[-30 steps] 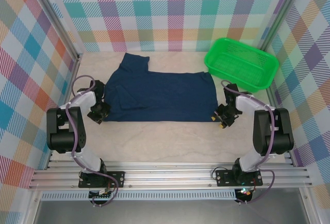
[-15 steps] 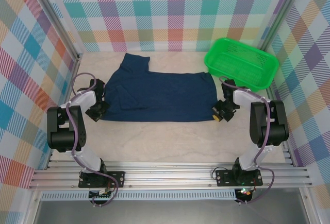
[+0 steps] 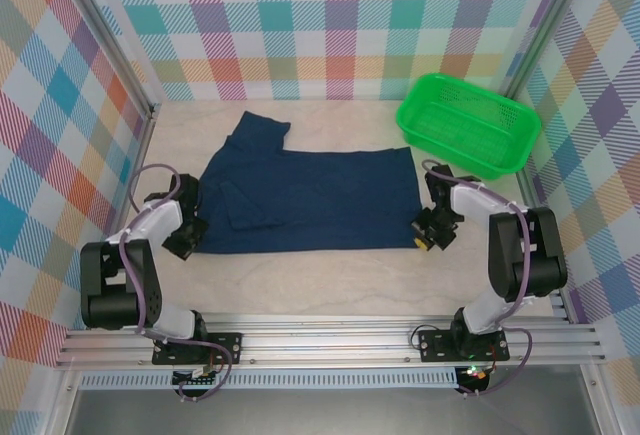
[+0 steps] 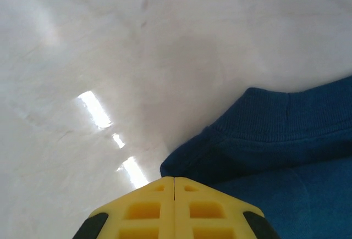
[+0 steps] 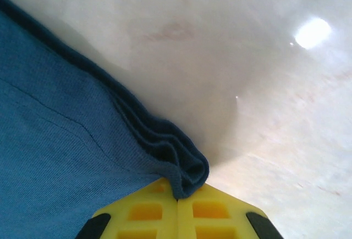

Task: Fold and stack the t-shirts

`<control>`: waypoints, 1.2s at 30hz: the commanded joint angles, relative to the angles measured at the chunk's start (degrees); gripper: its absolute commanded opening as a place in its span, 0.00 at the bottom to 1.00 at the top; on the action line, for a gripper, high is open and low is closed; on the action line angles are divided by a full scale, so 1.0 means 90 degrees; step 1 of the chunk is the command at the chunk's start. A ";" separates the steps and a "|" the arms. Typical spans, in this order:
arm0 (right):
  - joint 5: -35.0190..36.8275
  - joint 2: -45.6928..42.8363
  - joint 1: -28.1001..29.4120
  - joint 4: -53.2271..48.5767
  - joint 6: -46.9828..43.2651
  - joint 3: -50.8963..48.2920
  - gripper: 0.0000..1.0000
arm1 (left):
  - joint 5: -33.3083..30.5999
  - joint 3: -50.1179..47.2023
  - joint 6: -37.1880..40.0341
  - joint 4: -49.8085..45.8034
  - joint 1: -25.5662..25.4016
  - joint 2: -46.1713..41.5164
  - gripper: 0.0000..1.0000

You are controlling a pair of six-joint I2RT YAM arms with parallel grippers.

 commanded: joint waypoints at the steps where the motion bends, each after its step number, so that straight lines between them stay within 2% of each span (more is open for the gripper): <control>1: 0.0209 -0.0495 0.0101 -0.0757 0.0359 -0.0337 0.00 | -0.0023 -0.0341 -0.0422 -0.0509 0.0042 -0.0516 0.00; 8: 0.0341 -0.1458 0.0168 -0.1234 0.0729 -0.1164 0.00 | -0.0422 -0.1091 -0.1631 -0.1366 -0.0412 -0.2022 0.00; 12: 0.0020 -0.1545 0.0163 -0.0833 0.0760 -0.1471 0.00 | -0.0378 -0.1334 -0.1621 -0.1339 -0.0407 -0.2185 0.00; 13: 0.0023 -0.1554 0.0166 -0.0836 0.0769 -0.1463 0.07 | -0.0307 -0.1322 -0.1515 -0.1255 -0.0408 -0.2129 0.00; 15: 0.0164 -0.1678 0.0168 -0.1021 0.0760 -0.1350 0.28 | -0.0233 -0.1199 -0.1354 -0.1271 -0.0422 -0.2144 0.19; 17: 0.0393 -0.1946 0.0163 -0.1266 0.0775 -0.1206 0.42 | -0.0467 -0.0865 -0.1385 -0.1625 -0.0478 -0.2352 0.36; 19: 0.0628 -0.2261 0.0161 -0.1429 0.0790 -0.1060 0.50 | -0.0954 -0.0433 -0.1364 -0.1988 -0.0757 -0.2720 0.44; 21: 0.0768 -0.2449 0.0168 -0.1440 0.0731 -0.0935 0.51 | -0.1062 -0.0176 -0.1106 -0.1867 -0.1050 -0.3113 0.46; 22: 0.0818 -0.2490 0.0172 -0.1432 0.0693 -0.0865 0.51 | -0.0800 -0.0178 -0.0904 -0.1640 -0.1110 -0.3220 0.43; 24: 0.0791 -0.2610 0.0197 -0.1154 0.0462 -0.0788 0.48 | 0.0577 -0.0487 -0.0446 -0.0563 -0.1155 -0.3292 0.36; 26: 0.0318 -0.2731 0.0202 -0.0341 -0.0072 -0.0873 0.46 | 0.1501 -0.0774 -0.0467 0.0033 -0.1336 -0.3042 0.31; 27: 0.0023 -0.2756 0.0226 0.0059 -0.0311 -0.0914 0.46 | 0.1738 -0.0844 -0.0468 0.0140 -0.1500 -0.2829 0.31; 30: -0.0933 -0.2664 0.0374 0.1085 -0.0894 -0.0904 0.50 | 0.2099 -0.1062 -0.0539 0.0280 -0.1749 -0.2290 0.32; 33: -0.1920 -0.2490 0.0601 0.1950 -0.1286 -0.0822 0.52 | 0.2236 -0.1236 -0.0721 0.0660 -0.1839 -0.2239 0.35; 36: -0.2189 -0.2339 0.0818 0.2155 -0.1341 -0.0740 0.51 | 0.2250 -0.1231 -0.0682 0.0684 -0.1842 -0.1990 0.35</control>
